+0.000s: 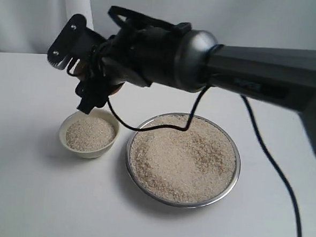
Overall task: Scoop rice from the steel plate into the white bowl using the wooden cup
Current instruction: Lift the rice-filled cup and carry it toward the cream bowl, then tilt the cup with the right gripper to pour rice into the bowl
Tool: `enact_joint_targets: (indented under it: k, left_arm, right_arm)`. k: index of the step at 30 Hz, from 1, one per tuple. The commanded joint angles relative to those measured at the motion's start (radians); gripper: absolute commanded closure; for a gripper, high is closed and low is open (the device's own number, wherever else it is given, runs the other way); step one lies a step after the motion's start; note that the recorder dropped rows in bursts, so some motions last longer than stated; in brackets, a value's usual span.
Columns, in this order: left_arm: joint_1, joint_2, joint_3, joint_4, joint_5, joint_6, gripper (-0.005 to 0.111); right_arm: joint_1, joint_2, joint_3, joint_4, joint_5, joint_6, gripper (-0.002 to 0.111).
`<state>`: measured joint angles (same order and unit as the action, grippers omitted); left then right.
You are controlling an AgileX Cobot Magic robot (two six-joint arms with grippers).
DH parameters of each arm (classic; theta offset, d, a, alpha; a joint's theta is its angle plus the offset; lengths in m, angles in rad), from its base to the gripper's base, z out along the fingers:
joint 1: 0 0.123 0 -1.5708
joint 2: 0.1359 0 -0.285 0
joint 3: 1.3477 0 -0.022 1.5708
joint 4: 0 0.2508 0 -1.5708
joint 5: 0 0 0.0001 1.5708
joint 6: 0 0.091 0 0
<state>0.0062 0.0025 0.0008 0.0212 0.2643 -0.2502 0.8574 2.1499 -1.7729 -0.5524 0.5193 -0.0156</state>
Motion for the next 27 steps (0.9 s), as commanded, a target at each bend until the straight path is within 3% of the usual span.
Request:
enact_joint_targets:
  k: [1,9,27]
  left_arm:
    - [-0.006,-0.003,-0.001,-0.003,0.001,-0.003,0.107]
    - [-0.006,-0.003,-0.001,-0.003,0.001,-0.003,0.107]
    - [-0.006,-0.003,-0.001,-0.003,0.001,-0.003,0.107]
  right_arm:
    - [0.041,0.075,-0.119,-0.104,0.137,-0.045,0.108]
    - [0.111,0.161,-0.159,-0.292,0.304,-0.114,0.108]
    - [0.191,0.247,-0.159,-0.595,0.486,-0.239,0.108]
